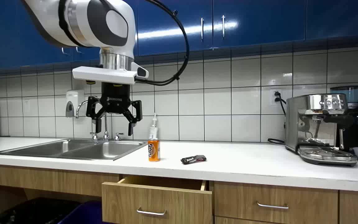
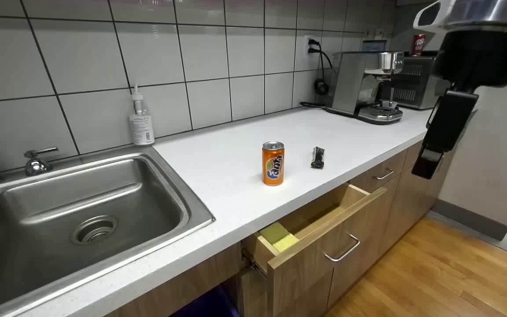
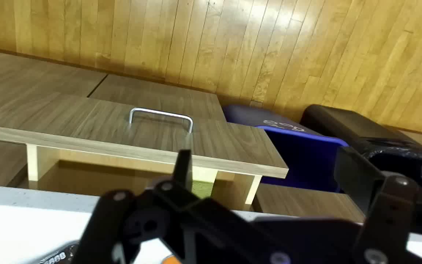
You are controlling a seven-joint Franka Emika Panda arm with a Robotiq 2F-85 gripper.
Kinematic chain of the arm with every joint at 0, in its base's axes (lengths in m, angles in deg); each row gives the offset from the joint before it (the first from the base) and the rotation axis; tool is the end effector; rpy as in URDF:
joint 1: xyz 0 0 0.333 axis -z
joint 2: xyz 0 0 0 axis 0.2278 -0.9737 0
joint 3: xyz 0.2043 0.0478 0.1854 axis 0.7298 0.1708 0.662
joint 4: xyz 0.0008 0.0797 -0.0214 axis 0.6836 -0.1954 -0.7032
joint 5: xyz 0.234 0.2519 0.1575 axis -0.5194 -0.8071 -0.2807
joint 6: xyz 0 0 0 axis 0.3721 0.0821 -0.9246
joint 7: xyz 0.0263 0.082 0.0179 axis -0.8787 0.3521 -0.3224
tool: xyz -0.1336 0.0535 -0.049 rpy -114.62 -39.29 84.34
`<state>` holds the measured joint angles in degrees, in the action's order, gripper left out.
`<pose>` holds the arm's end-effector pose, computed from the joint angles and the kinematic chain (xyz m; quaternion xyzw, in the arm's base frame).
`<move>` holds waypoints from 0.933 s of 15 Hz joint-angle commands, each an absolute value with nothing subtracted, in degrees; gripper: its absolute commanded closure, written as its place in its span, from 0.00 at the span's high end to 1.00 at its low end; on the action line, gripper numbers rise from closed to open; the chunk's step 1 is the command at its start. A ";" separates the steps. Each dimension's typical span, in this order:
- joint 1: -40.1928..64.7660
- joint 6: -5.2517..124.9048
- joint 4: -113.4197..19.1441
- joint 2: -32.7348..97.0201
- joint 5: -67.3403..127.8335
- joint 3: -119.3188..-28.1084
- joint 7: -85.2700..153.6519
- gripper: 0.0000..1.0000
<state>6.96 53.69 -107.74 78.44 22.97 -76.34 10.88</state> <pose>0.3875 0.0079 0.3398 -0.9870 -0.1432 -0.0526 0.0515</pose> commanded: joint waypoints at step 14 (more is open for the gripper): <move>11.32 60.78 -106.47 71.01 23.11 -75.88 17.09 1.00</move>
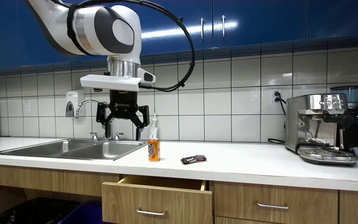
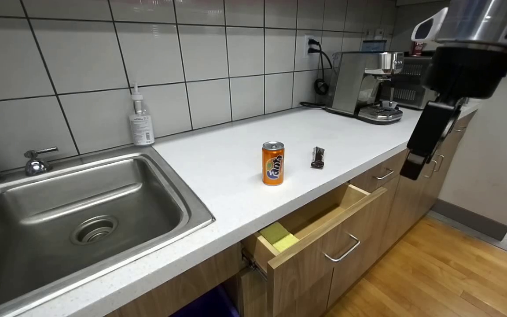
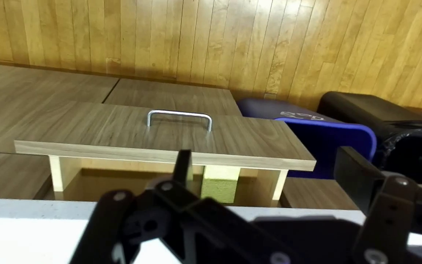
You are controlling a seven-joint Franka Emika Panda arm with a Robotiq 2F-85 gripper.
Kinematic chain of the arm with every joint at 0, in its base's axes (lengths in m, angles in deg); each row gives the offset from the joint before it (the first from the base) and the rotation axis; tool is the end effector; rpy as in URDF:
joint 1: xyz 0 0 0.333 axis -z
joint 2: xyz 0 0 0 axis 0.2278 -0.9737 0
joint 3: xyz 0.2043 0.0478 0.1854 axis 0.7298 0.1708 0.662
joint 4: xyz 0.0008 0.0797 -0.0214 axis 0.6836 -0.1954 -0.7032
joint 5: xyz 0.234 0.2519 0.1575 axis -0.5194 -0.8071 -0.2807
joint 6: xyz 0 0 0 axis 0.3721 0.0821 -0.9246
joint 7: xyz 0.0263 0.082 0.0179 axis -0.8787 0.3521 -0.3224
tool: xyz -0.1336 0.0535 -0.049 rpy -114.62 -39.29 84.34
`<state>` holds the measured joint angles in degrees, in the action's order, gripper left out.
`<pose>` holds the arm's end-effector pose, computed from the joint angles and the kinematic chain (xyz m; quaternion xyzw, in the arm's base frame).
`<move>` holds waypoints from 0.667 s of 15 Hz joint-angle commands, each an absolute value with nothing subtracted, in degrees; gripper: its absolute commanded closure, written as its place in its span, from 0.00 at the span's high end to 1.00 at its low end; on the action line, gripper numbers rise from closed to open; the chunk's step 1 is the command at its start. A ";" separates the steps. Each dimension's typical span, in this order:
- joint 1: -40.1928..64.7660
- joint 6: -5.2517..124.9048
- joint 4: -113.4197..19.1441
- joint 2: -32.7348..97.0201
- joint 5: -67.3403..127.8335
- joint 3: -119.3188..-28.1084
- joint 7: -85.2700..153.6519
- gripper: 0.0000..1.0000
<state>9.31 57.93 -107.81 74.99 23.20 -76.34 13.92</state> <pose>0.3976 -0.0099 0.3232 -0.9929 -0.0942 -0.0578 0.0446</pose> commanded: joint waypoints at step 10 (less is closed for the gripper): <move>12.83 72.14 -100.97 55.98 20.76 -74.51 29.06 1.00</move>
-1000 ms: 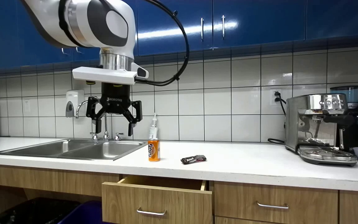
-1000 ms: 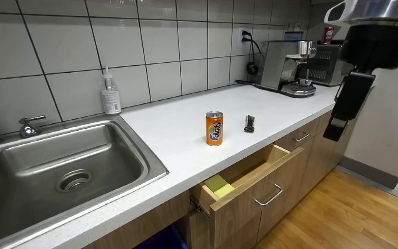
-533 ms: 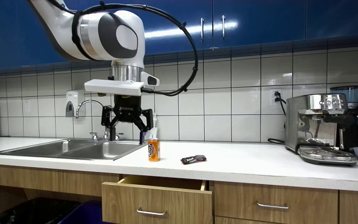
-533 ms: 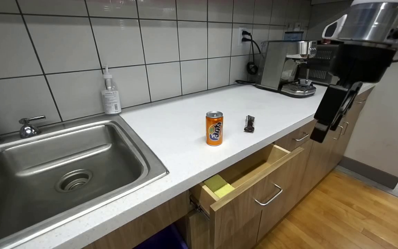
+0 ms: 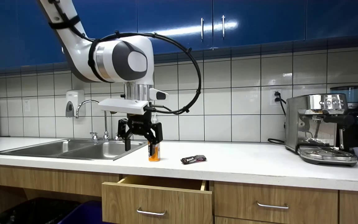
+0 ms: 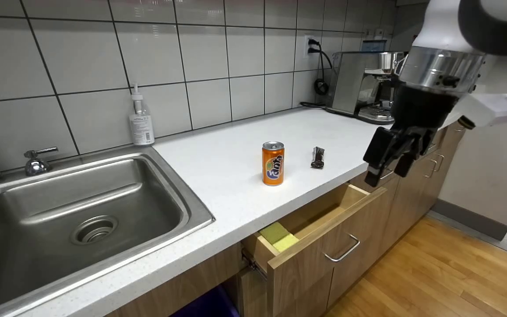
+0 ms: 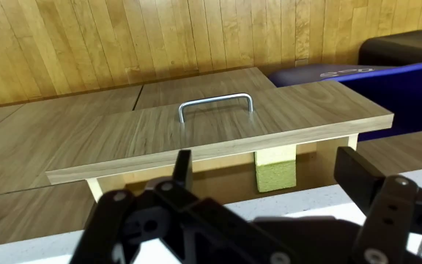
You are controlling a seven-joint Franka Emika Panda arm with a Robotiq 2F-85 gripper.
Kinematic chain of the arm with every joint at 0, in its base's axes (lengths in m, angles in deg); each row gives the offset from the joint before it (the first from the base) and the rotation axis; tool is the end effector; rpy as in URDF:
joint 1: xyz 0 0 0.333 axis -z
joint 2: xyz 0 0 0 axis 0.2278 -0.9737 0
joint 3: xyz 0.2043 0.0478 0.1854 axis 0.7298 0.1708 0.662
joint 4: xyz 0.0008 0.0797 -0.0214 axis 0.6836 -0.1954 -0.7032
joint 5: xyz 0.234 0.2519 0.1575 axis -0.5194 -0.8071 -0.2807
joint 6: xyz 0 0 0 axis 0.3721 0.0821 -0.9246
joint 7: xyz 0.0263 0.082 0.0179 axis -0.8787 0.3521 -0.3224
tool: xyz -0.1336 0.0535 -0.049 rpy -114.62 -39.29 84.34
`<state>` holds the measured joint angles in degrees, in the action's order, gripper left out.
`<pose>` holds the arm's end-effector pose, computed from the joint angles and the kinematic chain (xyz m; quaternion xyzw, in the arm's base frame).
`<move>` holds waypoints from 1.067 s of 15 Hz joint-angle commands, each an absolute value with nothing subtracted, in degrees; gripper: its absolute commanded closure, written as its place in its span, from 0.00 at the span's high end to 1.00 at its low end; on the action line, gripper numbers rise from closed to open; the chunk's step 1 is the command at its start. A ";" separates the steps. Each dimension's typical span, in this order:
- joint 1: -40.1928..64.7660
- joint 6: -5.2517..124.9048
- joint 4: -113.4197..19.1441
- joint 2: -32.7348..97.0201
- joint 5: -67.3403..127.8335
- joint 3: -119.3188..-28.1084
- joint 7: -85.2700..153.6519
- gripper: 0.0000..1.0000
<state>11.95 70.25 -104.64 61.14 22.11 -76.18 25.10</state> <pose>0.4358 -0.0356 0.2689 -0.9962 0.0411 -0.0684 0.0349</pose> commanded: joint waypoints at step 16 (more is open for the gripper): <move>13.07 71.97 -99.49 52.83 21.57 -73.85 29.65 1.00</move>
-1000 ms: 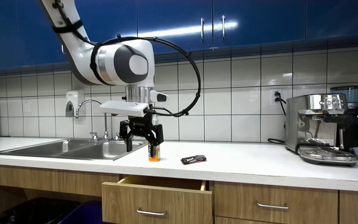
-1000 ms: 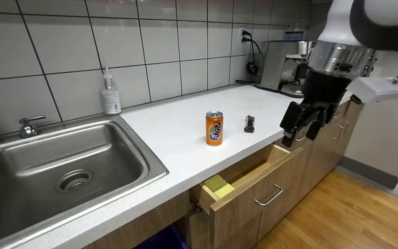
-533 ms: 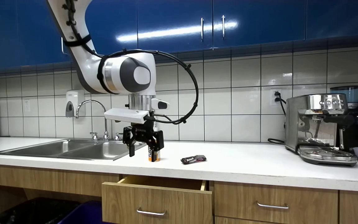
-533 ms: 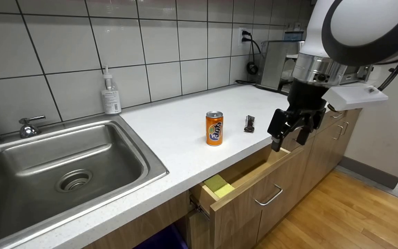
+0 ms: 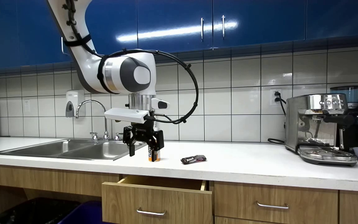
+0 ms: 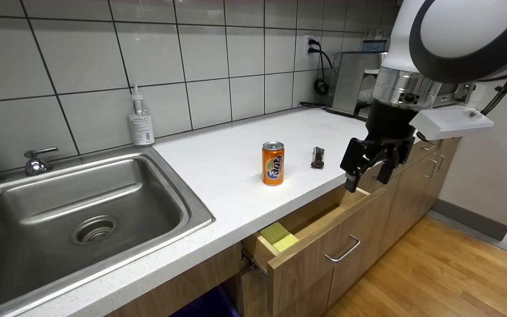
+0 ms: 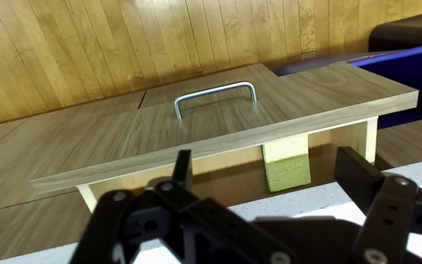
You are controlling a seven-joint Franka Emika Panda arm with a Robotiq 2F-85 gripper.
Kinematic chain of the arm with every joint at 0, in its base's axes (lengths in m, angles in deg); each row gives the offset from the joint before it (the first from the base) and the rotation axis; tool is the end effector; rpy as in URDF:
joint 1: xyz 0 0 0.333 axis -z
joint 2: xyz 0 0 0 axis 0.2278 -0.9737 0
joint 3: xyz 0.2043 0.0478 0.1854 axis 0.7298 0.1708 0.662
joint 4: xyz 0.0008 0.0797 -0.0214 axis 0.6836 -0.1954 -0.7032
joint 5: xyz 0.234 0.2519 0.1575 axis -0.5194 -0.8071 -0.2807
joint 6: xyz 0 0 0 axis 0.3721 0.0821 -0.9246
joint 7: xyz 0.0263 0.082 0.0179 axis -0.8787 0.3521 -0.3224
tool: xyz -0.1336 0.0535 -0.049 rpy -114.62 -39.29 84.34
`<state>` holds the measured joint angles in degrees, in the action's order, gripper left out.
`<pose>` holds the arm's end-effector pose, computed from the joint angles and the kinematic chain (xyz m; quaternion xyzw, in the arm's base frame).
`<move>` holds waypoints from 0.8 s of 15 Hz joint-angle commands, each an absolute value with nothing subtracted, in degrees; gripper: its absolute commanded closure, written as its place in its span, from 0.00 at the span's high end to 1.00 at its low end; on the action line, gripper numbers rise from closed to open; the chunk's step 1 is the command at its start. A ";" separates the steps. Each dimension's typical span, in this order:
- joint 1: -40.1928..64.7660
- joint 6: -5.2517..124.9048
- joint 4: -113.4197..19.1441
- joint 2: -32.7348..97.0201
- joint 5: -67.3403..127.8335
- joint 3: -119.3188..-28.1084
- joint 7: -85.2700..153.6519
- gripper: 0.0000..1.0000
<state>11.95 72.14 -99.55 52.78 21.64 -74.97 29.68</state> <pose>0.4622 -0.0306 0.2435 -0.9951 0.0755 -0.0552 0.0307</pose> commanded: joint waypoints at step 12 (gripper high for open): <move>13.49 71.67 -98.03 51.95 23.71 -74.11 28.14 1.00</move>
<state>11.96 72.14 -99.58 52.78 21.72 -74.95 29.47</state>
